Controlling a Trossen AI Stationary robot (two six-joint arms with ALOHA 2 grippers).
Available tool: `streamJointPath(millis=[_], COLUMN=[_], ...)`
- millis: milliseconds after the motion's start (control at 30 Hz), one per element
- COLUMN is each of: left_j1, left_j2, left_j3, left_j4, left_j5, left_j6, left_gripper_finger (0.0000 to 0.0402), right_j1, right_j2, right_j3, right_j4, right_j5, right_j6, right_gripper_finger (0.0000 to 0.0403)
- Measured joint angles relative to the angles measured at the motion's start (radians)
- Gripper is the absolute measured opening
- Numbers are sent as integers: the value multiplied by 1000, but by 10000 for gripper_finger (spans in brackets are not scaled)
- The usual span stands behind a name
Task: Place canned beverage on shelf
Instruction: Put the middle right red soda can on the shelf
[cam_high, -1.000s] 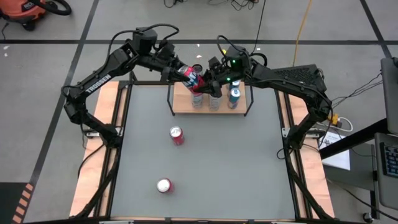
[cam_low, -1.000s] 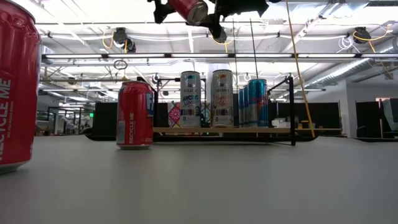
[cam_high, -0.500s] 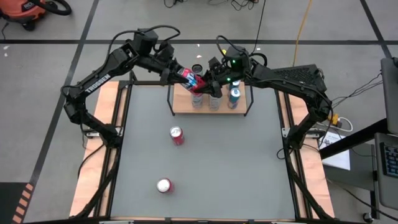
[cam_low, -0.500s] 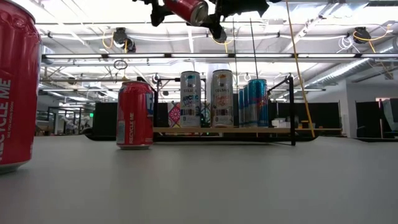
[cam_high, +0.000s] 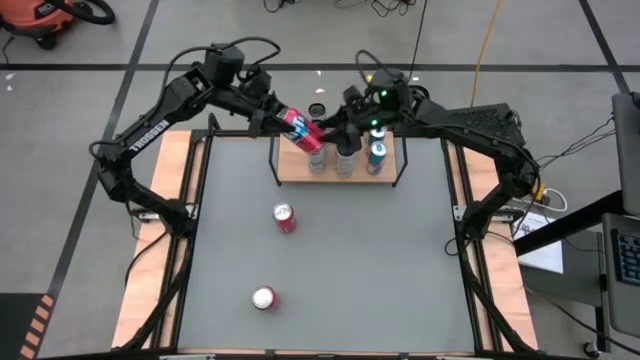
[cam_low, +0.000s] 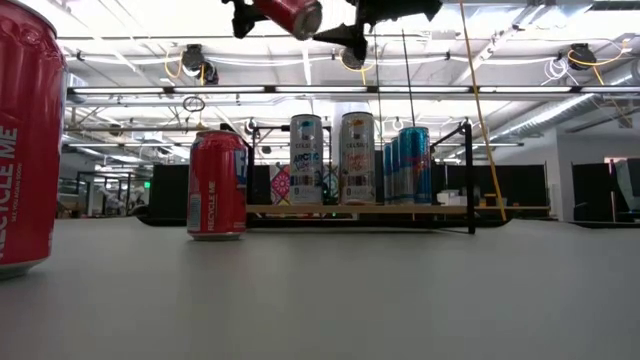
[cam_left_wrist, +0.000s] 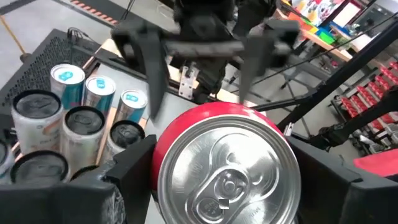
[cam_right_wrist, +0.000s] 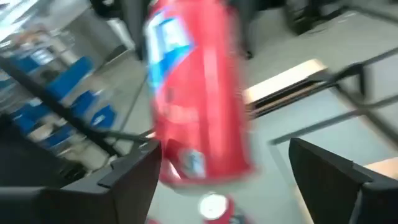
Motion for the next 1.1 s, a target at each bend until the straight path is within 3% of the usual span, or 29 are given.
streamJointPath(millis=[200, 567, 833, 1100], left_j1=[37, 112, 155, 159], left_j2=[-7, 47, 138, 281], left_j3=[74, 235, 252, 252], left_j4=[-166, -221, -310, -351], left_j5=[-59, -279, -395, -499], left_j6=[116, 341, 620, 698], left_gripper_finger=[291, 287, 287, 286], right_j1=[-51, -135, -144, -143], right_j2=[-82, -204, -247, -250], right_j3=[-1, -2, -2, -2], right_j4=[-159, -367, -512, -601], right_j5=[43, 62, 80, 80], right_j6=[-71, -169, -198, -193], right_gripper_finger=[312, 311, 311, 311])
